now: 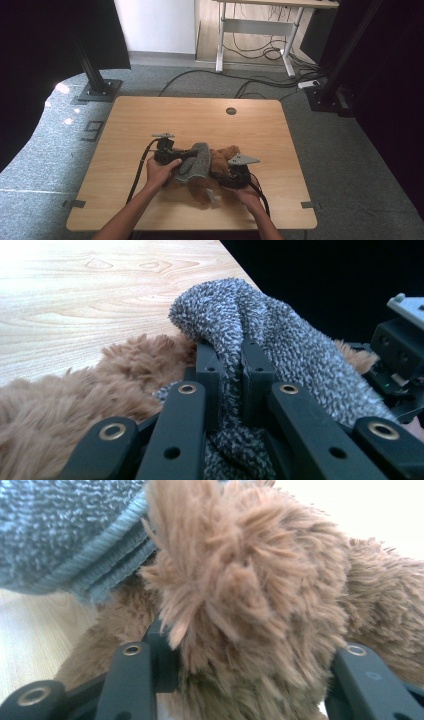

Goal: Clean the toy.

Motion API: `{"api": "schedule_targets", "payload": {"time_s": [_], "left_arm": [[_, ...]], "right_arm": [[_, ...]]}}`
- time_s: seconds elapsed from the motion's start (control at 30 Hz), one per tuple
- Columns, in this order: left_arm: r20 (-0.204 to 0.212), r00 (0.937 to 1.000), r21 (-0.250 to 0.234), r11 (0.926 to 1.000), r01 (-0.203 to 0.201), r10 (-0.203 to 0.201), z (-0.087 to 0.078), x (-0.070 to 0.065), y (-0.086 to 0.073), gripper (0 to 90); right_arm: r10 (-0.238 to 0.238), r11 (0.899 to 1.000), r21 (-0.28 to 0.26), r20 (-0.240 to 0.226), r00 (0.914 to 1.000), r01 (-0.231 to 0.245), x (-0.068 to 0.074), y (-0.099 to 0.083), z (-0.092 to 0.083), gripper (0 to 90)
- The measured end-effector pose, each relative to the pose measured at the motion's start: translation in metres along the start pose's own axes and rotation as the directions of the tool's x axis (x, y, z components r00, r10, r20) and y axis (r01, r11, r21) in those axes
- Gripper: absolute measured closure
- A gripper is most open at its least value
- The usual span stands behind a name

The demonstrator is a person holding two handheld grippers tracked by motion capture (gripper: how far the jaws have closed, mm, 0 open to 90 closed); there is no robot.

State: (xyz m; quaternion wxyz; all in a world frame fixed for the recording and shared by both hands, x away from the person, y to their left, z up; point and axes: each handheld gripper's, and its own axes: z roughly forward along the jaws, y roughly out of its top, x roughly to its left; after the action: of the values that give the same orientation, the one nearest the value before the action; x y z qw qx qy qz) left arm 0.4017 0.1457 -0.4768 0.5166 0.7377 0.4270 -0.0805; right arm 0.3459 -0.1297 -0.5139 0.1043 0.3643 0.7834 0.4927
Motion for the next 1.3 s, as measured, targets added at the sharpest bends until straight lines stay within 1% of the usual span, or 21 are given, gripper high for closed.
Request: {"api": "schedule_targets", "payload": {"time_s": [0.07,0.1,0.17,0.23,0.3,0.37,0.43,0.5,0.6,0.67,0.73,0.8,0.87,0.93,0.97,1.07,1.17,1.23,1.27,1.3], "left_arm": [[-0.001,0.9998,0.007,0.9998,-0.019,0.019,0.001,-0.007,0.005,81.4],[-0.003,0.9992,0.012,0.9991,-0.040,0.040,0.003,-0.013,0.010,81.4],[0.000,0.9977,0.027,0.9973,-0.068,0.068,0.008,-0.023,0.018,81.4],[-0.016,0.9947,0.043,0.9940,-0.101,0.102,0.016,-0.033,0.026,81.3],[-0.021,0.9936,0.050,0.9927,-0.110,0.111,0.023,-0.037,0.031,81.3],[-0.049,0.9903,0.069,0.9895,-0.127,0.130,0.029,-0.040,0.034,81.3],[-0.084,0.9853,0.104,0.9847,-0.140,0.149,0.035,-0.040,0.034,81.3],[-0.100,0.9836,0.115,0.9836,-0.139,0.150,0.035,-0.037,0.033,81.3],[-0.116,0.9851,0.115,0.9869,-0.114,0.127,0.026,-0.028,0.030,81.3],[-0.133,0.9838,0.121,0.9872,-0.104,0.120,0.020,-0.023,0.028,81.3],[-0.154,0.9811,0.126,0.9871,-0.098,0.117,0.012,-0.017,0.027,81.3],[-0.163,0.9803,0.126,0.9878,-0.092,0.112,0.003,-0.011,0.025,81.3],[-0.161,0.9828,0.105,0.9917,-0.074,0.090,-0.009,-0.004,0.022,81.3],[-0.165,0.9832,0.088,0.9940,-0.065,0.079,-0.021,0.001,0.017,81.2],[-0.160,0.9849,0.072,0.9959,-0.055,0.066,-0.028,0.005,0.013,81.2],[-0.155,0.9870,0.033,0.9988,-0.038,0.042,-0.044,0.012,0.006,81.1],[-0.162,0.9865,-0.013,0.9996,-0.026,0.024,-0.065,0.019,-0.003,81.1],[-0.179,0.9836,-0.027,0.9994,-0.023,0.018,-0.077,0.024,-0.009,81.1],[-0.182,0.9832,-0.038,0.9992,-0.015,0.008,-0.083,0.028,-0.013,81.2],[-0.174,0.9846,-0.054,0.9986,0.004,-0.013,-0.090,0.033,-0.018,81.2]], "right_arm": [[-0.012,1.000,-0.005,0.003,0.9999,0.012,0.002,-0.001,0.000,51.4],[-0.015,1.000,-0.007,0.004,0.9999,0.015,0.002,-0.002,0.000,51.5],[-0.028,1.000,-0.011,0.010,0.9996,0.028,0.003,-0.002,0.000,51.6],[-0.042,0.999,-0.014,0.015,0.9990,0.042,0.004,-0.003,-0.001,51.5],[-0.044,0.999,-0.018,0.016,0.9989,0.045,0.005,-0.003,-0.001,51.4],[-0.042,0.999,-0.023,0.017,0.9990,0.042,0.004,-0.005,-0.001,51.3],[-0.044,0.999,-0.026,0.018,0.9989,0.044,0.004,-0.005,-0.002,51.2],[-0.049,0.998,-0.025,0.020,0.9986,0.049,0.003,-0.006,-0.002,51.1],[-0.056,0.998,-0.026,0.022,0.9982,0.057,0.004,-0.007,-0.002,51.2],[-0.061,0.998,-0.026,0.023,0.9979,0.061,0.004,-0.007,-0.002,51.2],[-0.065,0.997,-0.027,0.025,0.9976,0.065,0.004,-0.008,-0.003,51.2],[-0.070,0.997,-0.025,0.029,0.9971,0.071,0.005,-0.009,-0.004,51.2],[-0.079,0.996,-0.026,0.028,0.9965,0.080,0.006,-0.010,-0.005,51.3],[-0.084,0.996,-0.026,0.031,0.9960,0.085,0.007,-0.012,-0.006,51.3],[-0.090,0.996,-0.025,0.032,0.9954,0.091,0.008,-0.012,-0.006,51.3],[-0.095,0.995,-0.025,0.037,0.9948,0.096,0.009,-0.013,-0.006,51.3],[-0.091,0.995,-0.027,0.035,0.9953,0.092,0.010,-0.014,-0.007,51.3],[-0.088,0.996,-0.028,0.035,0.9955,0.089,0.010,-0.015,-0.007,51.3],[-0.084,0.996,-0.027,0.034,0.9959,0.085,0.010,-0.016,-0.008,51.3],[-0.081,0.996,-0.029,0.033,0.9962,0.081,0.009,-0.016,-0.008,51.3]]}}
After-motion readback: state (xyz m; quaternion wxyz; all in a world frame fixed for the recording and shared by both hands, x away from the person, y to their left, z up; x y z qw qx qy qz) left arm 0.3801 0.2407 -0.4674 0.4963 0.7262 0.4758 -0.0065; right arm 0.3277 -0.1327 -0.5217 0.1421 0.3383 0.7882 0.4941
